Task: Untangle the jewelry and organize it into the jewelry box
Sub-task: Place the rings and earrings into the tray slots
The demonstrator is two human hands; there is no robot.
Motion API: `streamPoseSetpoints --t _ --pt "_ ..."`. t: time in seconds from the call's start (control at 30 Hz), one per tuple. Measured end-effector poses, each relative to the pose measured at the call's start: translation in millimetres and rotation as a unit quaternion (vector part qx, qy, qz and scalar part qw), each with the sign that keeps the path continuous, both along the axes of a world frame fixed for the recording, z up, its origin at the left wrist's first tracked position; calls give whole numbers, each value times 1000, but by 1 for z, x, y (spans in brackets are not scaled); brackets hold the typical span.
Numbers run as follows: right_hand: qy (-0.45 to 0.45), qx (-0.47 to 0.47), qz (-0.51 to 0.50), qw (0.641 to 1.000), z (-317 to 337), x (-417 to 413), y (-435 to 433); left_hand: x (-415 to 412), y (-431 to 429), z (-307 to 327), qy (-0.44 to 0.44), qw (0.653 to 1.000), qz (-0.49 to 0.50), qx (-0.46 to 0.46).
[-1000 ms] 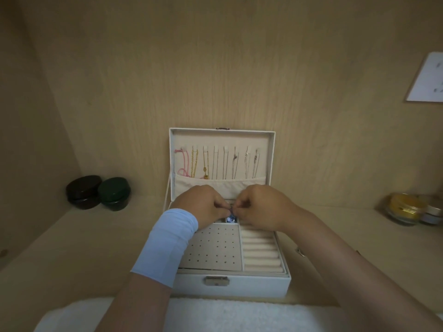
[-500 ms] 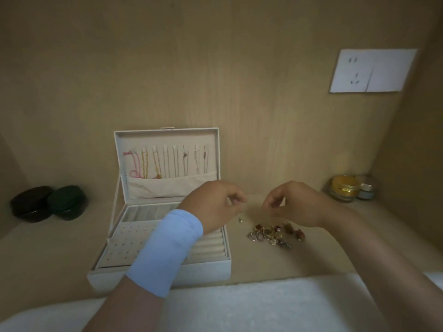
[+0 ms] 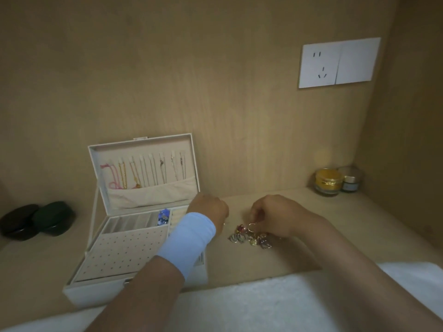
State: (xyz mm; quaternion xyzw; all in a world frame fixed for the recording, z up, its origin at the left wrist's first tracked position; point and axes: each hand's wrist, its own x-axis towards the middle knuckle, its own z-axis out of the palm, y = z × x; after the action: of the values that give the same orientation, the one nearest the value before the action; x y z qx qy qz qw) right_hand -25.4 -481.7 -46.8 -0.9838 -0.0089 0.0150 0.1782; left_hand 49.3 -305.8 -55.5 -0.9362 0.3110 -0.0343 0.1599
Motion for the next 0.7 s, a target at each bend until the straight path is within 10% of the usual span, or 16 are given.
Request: streamPoseSetpoints --t 0.37,0.7 --pt "-52 201 -46 977 3 10 -7 3 -19 9 191 966 29 -171" --pt "-57 367 -20 928 11 5 19 -18 14 24 300 847 11 -438"
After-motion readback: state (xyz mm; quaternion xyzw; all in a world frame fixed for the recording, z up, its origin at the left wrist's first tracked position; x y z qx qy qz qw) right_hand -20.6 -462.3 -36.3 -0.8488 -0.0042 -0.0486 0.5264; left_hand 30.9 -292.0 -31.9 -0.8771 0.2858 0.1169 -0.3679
